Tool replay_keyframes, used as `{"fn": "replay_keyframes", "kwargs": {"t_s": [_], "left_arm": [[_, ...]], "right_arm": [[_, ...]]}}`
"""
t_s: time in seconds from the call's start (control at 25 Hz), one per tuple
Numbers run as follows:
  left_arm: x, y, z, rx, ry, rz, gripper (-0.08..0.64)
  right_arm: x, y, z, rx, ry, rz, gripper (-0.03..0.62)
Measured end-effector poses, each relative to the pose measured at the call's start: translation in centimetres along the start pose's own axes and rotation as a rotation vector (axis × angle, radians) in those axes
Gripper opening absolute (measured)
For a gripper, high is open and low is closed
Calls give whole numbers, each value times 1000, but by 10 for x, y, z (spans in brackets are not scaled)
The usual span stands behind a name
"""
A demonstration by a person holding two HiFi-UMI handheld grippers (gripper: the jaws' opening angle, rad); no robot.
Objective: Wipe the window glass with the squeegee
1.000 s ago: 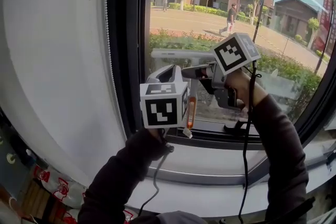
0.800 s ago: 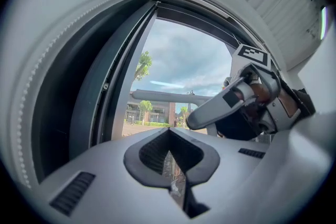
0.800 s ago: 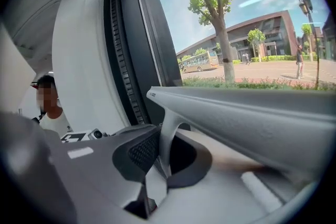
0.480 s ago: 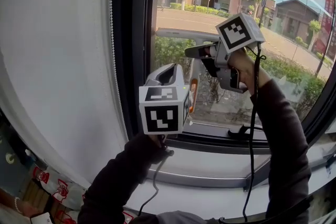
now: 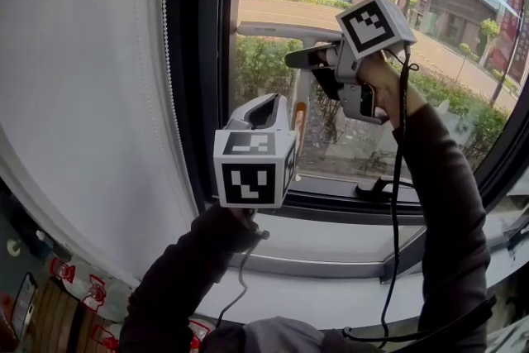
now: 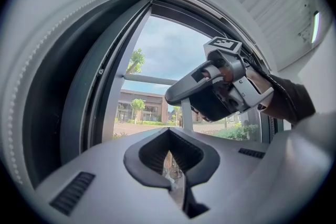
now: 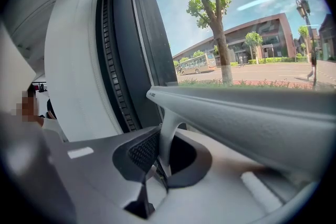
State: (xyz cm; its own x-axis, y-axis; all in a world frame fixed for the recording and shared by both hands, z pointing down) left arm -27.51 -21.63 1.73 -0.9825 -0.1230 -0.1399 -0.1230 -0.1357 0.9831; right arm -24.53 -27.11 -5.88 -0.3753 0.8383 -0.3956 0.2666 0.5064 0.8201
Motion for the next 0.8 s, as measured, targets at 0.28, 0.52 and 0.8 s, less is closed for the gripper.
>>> {"fn": "replay_keyframes", "kwargs": {"t_s": [0.28,0.52,0.8], "left_arm": [[-6,22,7,32,11,21,-2],[-8,34,14,42,6,7,-2],[-11,51,24,72,7,1,0]], "right_arm": [[-9,8,-3,9,14,0,25],[-14,28,-11,21,6,-24,25],[-21,46,-19,34,5,-39,25]]}}
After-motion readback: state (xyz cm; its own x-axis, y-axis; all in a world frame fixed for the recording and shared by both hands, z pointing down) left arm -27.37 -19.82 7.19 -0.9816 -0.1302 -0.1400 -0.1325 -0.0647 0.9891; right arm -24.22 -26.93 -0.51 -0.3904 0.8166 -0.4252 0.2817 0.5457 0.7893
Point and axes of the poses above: the fingertips, and each gripper's own axes: z backward along the fingers, x to its left, y out of its underside, the point moved 3 cm from there along z, backward along the fingers, and after that the axes turned 11 degrees about -z, right-handed, at the moved point
